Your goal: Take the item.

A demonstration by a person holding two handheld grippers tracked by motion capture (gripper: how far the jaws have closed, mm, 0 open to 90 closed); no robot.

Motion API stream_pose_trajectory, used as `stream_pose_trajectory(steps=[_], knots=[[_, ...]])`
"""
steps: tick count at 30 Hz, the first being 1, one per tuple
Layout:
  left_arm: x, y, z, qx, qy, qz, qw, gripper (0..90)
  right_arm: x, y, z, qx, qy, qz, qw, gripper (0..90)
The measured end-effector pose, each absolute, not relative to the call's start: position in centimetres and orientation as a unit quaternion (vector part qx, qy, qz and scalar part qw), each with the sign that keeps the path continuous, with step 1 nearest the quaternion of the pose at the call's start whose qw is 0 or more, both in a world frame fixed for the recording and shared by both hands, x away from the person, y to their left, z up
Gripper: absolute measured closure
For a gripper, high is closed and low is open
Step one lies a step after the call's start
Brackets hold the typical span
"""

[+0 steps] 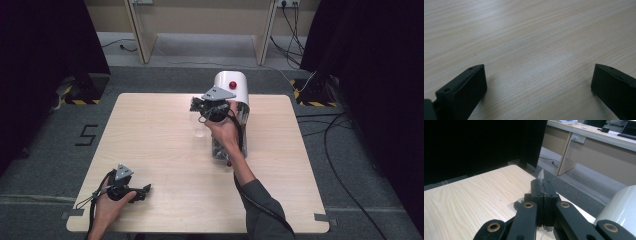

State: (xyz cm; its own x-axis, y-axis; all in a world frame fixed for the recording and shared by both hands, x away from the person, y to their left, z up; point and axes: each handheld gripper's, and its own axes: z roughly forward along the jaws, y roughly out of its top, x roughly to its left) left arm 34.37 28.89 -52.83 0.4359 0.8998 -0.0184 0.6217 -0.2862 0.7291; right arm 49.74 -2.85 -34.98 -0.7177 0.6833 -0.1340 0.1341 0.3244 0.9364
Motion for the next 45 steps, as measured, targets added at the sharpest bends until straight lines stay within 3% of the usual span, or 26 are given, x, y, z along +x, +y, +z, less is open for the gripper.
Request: stream_pose_trajectory(steps=[17, 45], knots=[[34.4, 28.9, -52.8, 0.776, 0.49, 0.204, 0.341, 0.0, 51.9, -1.8, -34.8, 0.285, 0.77, 0.492, 0.29, 90.0], [34.4, 28.9, -52.8, 0.775, 0.491, 0.204, 0.342, 0.0, 53.6, 0.0, -39.4, 0.283, 0.81, 0.403, 0.319, 90.0]])
